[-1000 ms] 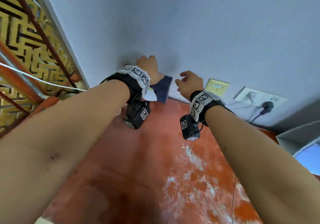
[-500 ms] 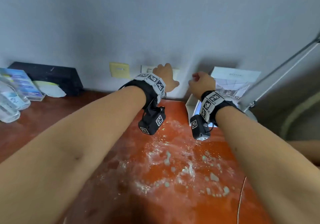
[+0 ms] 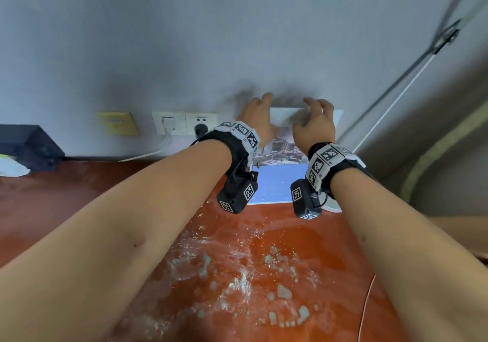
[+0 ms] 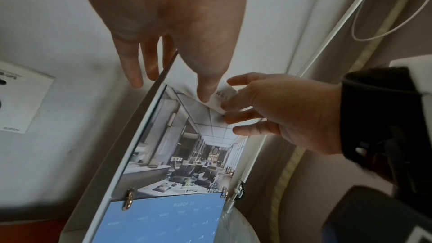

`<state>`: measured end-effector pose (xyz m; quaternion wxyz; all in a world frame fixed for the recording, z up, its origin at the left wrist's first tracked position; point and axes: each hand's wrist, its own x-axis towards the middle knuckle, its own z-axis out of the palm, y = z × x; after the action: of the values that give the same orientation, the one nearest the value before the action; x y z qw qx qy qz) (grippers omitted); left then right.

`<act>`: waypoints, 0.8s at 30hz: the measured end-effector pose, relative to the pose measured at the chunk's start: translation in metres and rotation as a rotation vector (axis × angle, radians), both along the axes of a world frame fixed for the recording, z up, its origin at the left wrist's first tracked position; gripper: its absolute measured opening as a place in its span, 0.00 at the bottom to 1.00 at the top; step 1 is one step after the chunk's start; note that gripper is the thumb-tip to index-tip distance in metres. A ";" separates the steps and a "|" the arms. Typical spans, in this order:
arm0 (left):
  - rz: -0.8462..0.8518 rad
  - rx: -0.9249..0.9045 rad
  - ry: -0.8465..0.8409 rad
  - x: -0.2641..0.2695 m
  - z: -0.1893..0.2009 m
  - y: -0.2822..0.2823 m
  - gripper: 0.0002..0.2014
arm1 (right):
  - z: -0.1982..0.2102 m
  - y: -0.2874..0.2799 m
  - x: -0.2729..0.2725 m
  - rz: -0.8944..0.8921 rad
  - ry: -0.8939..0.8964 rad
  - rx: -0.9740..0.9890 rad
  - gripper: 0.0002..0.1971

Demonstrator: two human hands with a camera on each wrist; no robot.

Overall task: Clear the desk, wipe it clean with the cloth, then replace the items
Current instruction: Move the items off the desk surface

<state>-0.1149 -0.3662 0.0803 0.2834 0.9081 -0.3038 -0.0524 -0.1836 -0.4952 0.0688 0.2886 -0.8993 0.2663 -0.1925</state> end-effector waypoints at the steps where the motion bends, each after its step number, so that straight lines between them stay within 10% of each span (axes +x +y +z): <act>1: -0.015 0.005 0.008 0.003 -0.001 -0.003 0.34 | -0.003 -0.002 0.001 0.028 -0.009 0.003 0.29; 14: -0.054 0.101 -0.102 0.011 0.008 0.011 0.14 | 0.000 0.012 0.000 0.068 -0.017 -0.110 0.18; 24: 0.052 0.149 -0.166 0.004 0.072 0.158 0.15 | 0.057 0.137 0.011 0.251 -0.060 -0.209 0.15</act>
<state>-0.1108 -0.2081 0.1521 0.1901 0.9355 -0.2977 0.0076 -0.1725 -0.3581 0.1263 0.2229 -0.9444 0.1217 -0.2087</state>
